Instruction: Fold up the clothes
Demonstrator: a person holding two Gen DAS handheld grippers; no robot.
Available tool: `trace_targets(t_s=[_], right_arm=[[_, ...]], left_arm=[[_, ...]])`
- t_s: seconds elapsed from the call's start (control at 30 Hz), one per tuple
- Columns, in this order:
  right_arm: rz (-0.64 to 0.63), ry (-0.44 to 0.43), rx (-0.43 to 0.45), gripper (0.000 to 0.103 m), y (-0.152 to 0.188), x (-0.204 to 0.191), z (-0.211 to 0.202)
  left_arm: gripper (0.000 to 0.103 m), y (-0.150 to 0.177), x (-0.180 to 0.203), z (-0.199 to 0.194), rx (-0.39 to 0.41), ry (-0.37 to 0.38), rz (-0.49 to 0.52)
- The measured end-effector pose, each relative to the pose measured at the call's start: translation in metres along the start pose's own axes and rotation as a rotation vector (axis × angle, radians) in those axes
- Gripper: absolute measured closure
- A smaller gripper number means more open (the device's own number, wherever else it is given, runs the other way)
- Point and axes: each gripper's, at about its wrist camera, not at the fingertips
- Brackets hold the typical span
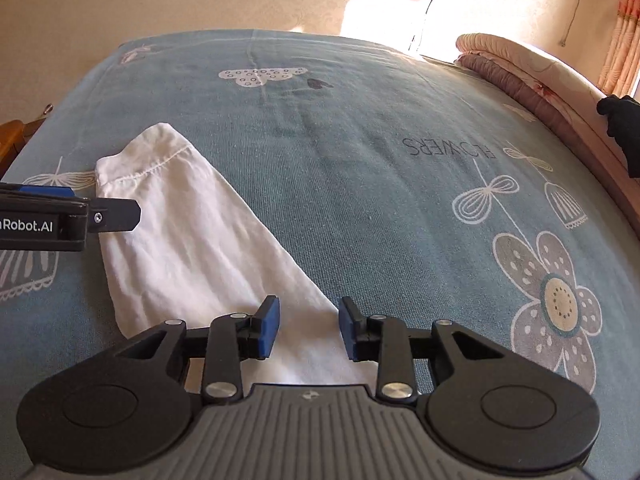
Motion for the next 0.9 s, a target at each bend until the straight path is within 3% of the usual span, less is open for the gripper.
trace_targets(t_s=[0.13,0.37,0.47,0.63,0.73,0.77,0.87,0.9], right_arm=[[0.106,0.065,0.017,0.059,-0.008,0.008,-0.008],[0.262,-0.014,0.094,0.059,0.027,0.020,-0.088],[0.175,-0.079,0.111,0.060,0.043,-0.011,-0.104],[-0.108,-0.057,0.055,0.061,0.042,-0.068,-0.087],[-0.189,-0.020,0.019,0.074,0.040,-0.079,-0.072],[-0.204,-0.012,0.012,0.083,0.039,-0.081,-0.068],[-0.168,-0.026,0.026,0.100,0.037,-0.077,-0.068],[-0.132,-0.067,0.038,0.100,0.036,-0.074,-0.070]], left_arm=[[0.015,-0.001,-0.001,0.003,-0.003,-0.020,0.005],[0.015,-0.002,-0.002,0.003,-0.012,-0.018,-0.001],[0.015,-0.001,0.001,0.001,-0.012,-0.007,0.007],[0.015,0.001,0.004,-0.001,0.004,-0.012,0.024],[0.015,0.001,0.003,0.000,0.001,-0.014,0.024],[0.015,0.001,0.003,0.000,0.000,-0.015,0.023],[0.015,0.001,0.003,0.001,-0.006,-0.014,0.023],[0.015,0.001,0.003,0.001,-0.007,-0.012,0.023]])
Point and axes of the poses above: each gripper's, at about its wrist camera, not at the fingertips, and z roughly the way its jaws point, x to its right, y to its underside, and after that the axes turned 14 degrees about -z, right-handed
